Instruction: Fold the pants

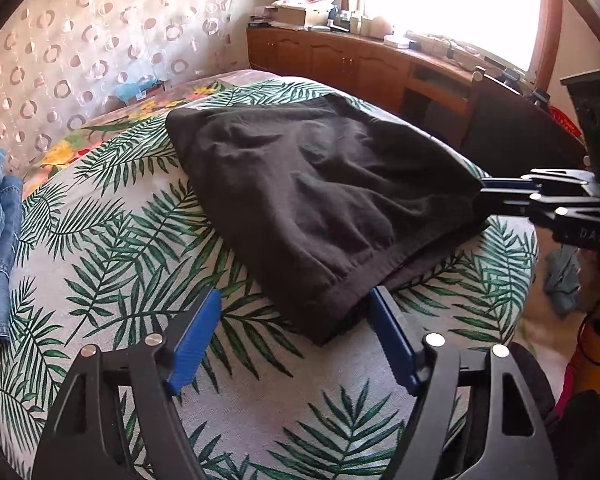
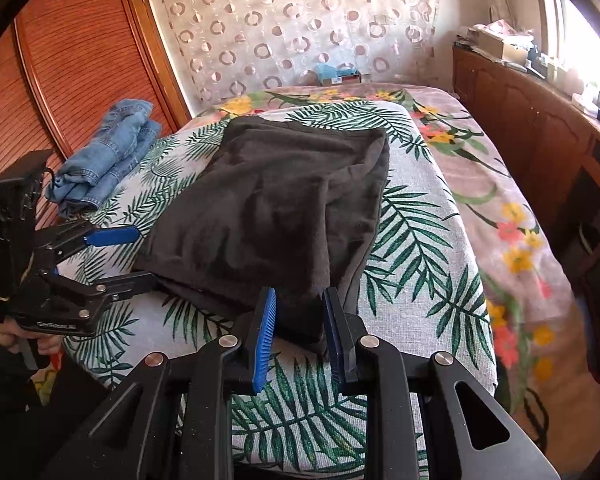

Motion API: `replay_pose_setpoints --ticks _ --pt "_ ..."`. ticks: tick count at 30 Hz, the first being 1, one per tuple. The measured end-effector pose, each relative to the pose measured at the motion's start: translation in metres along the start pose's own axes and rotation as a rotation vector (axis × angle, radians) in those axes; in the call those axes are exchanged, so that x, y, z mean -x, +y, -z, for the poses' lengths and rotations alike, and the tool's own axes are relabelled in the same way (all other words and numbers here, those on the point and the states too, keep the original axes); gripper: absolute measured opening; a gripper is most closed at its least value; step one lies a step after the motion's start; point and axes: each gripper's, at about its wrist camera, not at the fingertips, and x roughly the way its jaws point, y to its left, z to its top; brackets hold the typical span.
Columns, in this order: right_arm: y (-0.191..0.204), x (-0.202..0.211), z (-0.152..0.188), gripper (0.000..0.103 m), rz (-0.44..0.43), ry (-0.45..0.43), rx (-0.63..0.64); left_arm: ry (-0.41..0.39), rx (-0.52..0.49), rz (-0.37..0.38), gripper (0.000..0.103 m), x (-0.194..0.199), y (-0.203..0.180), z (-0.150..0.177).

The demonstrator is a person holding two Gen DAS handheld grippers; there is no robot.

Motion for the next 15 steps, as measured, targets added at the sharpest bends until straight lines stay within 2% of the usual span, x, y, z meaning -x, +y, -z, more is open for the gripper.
replay_pose_setpoints --ticks 1,5,10,15 --pt "0.001 0.001 0.000 0.010 -0.005 -0.003 0.001 0.005 0.005 -0.005 0.074 -0.001 0.002 0.001" --pt "0.003 0.011 0.001 0.005 -0.023 -0.023 0.001 0.011 0.037 -0.011 0.073 -0.001 0.014 0.003" --pt "0.003 0.010 0.007 0.005 -0.016 0.000 0.000 -0.006 0.052 -0.003 0.073 0.005 0.018 0.006" --pt "0.001 0.003 0.009 0.005 0.013 0.020 -0.014 -0.051 0.055 0.043 0.073 0.023 0.011 0.004"
